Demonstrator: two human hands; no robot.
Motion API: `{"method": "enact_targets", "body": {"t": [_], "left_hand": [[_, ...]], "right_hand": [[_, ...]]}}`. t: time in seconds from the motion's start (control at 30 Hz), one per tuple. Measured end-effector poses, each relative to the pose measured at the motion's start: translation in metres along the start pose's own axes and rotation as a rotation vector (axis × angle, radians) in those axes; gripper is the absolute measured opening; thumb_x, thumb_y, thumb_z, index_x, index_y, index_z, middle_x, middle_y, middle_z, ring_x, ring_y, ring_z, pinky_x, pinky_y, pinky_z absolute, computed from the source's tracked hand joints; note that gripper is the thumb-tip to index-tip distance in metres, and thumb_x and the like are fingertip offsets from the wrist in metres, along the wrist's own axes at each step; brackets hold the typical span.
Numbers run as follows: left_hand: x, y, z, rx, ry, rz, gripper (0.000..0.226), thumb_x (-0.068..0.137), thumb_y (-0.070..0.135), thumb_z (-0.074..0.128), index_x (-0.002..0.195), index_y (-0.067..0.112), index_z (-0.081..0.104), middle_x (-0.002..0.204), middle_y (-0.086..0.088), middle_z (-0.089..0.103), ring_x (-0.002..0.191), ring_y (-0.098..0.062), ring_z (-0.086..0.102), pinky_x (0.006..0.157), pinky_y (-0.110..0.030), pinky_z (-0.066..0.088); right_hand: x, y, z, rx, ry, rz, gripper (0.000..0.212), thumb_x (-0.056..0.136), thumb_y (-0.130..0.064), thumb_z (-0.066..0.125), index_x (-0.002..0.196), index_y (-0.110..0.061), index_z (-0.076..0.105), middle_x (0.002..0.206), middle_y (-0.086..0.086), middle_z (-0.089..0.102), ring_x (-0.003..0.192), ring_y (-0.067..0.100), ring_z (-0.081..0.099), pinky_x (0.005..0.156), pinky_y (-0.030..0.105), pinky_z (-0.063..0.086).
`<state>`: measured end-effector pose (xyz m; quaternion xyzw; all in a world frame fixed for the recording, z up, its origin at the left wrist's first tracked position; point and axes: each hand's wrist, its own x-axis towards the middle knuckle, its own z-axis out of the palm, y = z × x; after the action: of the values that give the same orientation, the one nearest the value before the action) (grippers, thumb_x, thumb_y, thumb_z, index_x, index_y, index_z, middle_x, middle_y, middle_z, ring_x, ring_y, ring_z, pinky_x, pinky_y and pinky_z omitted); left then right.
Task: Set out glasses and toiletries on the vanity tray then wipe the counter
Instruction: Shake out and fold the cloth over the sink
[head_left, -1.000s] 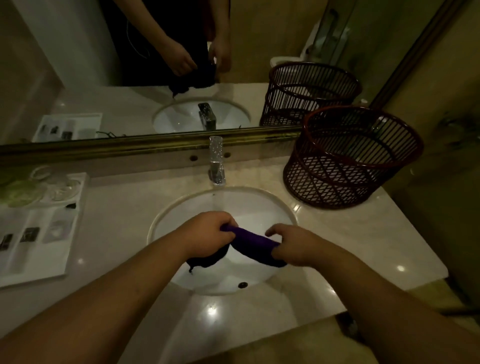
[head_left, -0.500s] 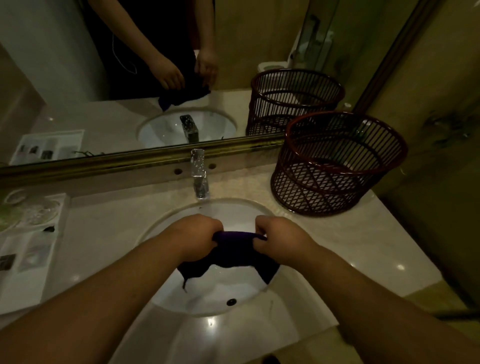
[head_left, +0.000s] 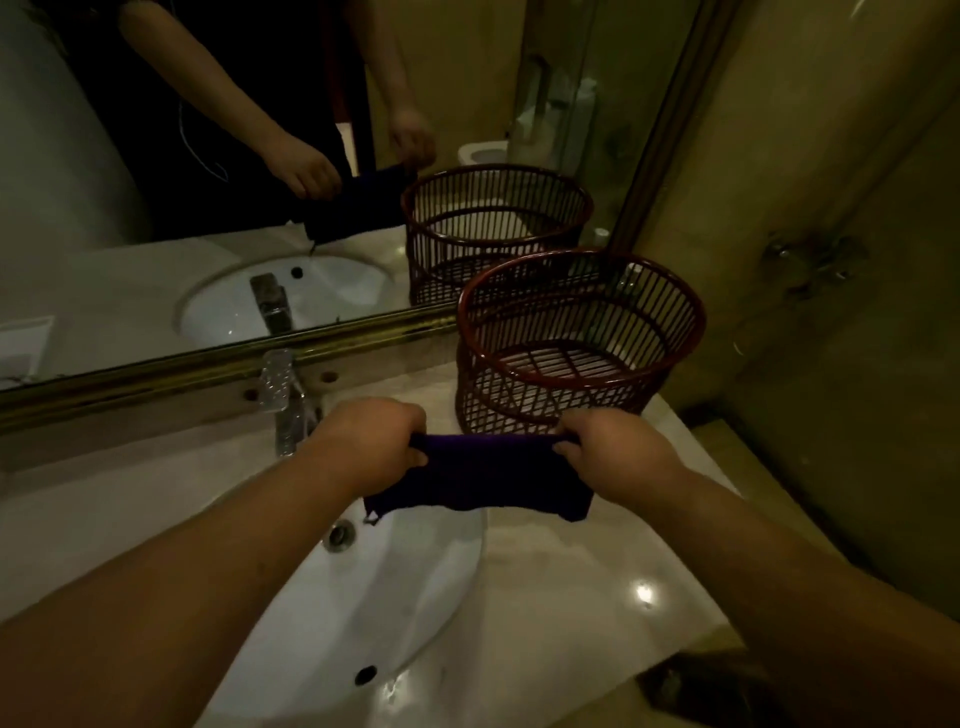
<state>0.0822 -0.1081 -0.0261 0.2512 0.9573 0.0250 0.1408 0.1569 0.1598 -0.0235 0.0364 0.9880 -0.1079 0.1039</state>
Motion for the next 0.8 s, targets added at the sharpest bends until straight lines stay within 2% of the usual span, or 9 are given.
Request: {"method": "enact_targets", "body": {"t": [0.1,0.23,0.37,0.43,0.5,0.57,0.6,0.7,0.8], "left_hand": [[0.024,0.016,-0.021,-0.040,0.033,0.008,0.021,0.093,0.037,0.063,0.113,0.034,0.063,0.101,0.006,0.062,0.089,-0.015,0.057,0.079,-0.038,0.054],[0.054,0.032,-0.051,-0.047,0.116,-0.012,0.016,0.089,0.041,0.068,0.102,0.034,0.064,0.089,0.009,0.060,0.080,-0.012,0.056,0.072,-0.038,0.054],[0.088,0.048,-0.071,-0.027,0.259,-0.018,0.018,0.088,0.045,0.068,0.097,0.031,0.062,0.083,0.008,0.055,0.075,-0.012,0.053,0.066,-0.037,0.051],[0.101,0.058,-0.073,0.077,0.346,0.004,0.019,0.087,0.044,0.069,0.098,0.029,0.062,0.084,0.007,0.053,0.076,-0.014,0.051,0.064,-0.036,0.047],[0.109,0.065,-0.066,0.143,0.425,0.042,0.029,0.086,0.043,0.070,0.109,0.029,0.060,0.099,0.002,0.056,0.087,-0.019,0.053,0.071,-0.039,0.048],[0.110,0.070,-0.058,0.108,0.413,0.080,0.045,0.084,0.044,0.070,0.124,0.030,0.053,0.118,0.000,0.055,0.102,-0.023,0.053,0.082,-0.044,0.052],[0.111,0.070,-0.052,0.080,0.381,0.109,0.045,0.085,0.045,0.067,0.125,0.032,0.052,0.120,0.002,0.054,0.105,-0.022,0.053,0.084,-0.045,0.053],[0.108,0.072,-0.040,0.079,0.231,0.140,0.020,0.092,0.043,0.053,0.108,0.034,0.061,0.100,0.008,0.058,0.094,-0.016,0.049,0.077,-0.039,0.052],[0.105,0.070,-0.035,0.062,0.239,0.131,0.017,0.094,0.042,0.050,0.103,0.035,0.062,0.093,0.010,0.056,0.091,-0.013,0.045,0.074,-0.035,0.047]], "right_hand": [[0.009,0.027,-0.026,-0.013,0.041,-0.003,0.013,0.100,-0.029,0.057,0.107,-0.023,0.066,0.099,0.000,0.066,0.094,0.023,0.063,0.080,0.037,0.054],[0.024,0.066,-0.063,-0.008,0.099,0.021,0.006,0.100,-0.030,0.058,0.099,-0.025,0.062,0.088,-0.003,0.062,0.084,0.022,0.063,0.068,0.034,0.051],[0.046,0.095,-0.092,-0.045,0.155,0.050,0.009,0.101,-0.033,0.057,0.096,-0.027,0.061,0.082,-0.007,0.060,0.075,0.015,0.058,0.056,0.030,0.040],[0.054,0.102,-0.096,-0.099,0.182,0.056,0.011,0.101,-0.032,0.057,0.100,-0.024,0.062,0.087,-0.002,0.061,0.080,0.019,0.060,0.061,0.033,0.045],[0.057,0.104,-0.091,-0.145,0.215,0.050,0.016,0.100,-0.032,0.058,0.111,-0.021,0.061,0.102,0.002,0.062,0.094,0.024,0.060,0.074,0.039,0.054],[0.056,0.104,-0.082,-0.103,0.215,0.037,0.028,0.098,-0.035,0.061,0.124,-0.025,0.059,0.115,0.001,0.059,0.107,0.025,0.057,0.086,0.043,0.055],[0.055,0.105,-0.076,-0.066,0.194,0.023,0.030,0.098,-0.037,0.061,0.126,-0.027,0.059,0.116,-0.001,0.058,0.109,0.023,0.056,0.089,0.043,0.055],[0.050,0.104,-0.060,-0.079,0.115,-0.025,0.023,0.100,-0.041,0.055,0.117,-0.029,0.066,0.106,-0.005,0.057,0.103,0.017,0.055,0.087,0.039,0.054],[0.049,0.106,-0.054,-0.080,0.176,-0.034,0.023,0.100,-0.040,0.053,0.115,-0.029,0.066,0.101,-0.006,0.056,0.098,0.015,0.053,0.085,0.038,0.054]]}}
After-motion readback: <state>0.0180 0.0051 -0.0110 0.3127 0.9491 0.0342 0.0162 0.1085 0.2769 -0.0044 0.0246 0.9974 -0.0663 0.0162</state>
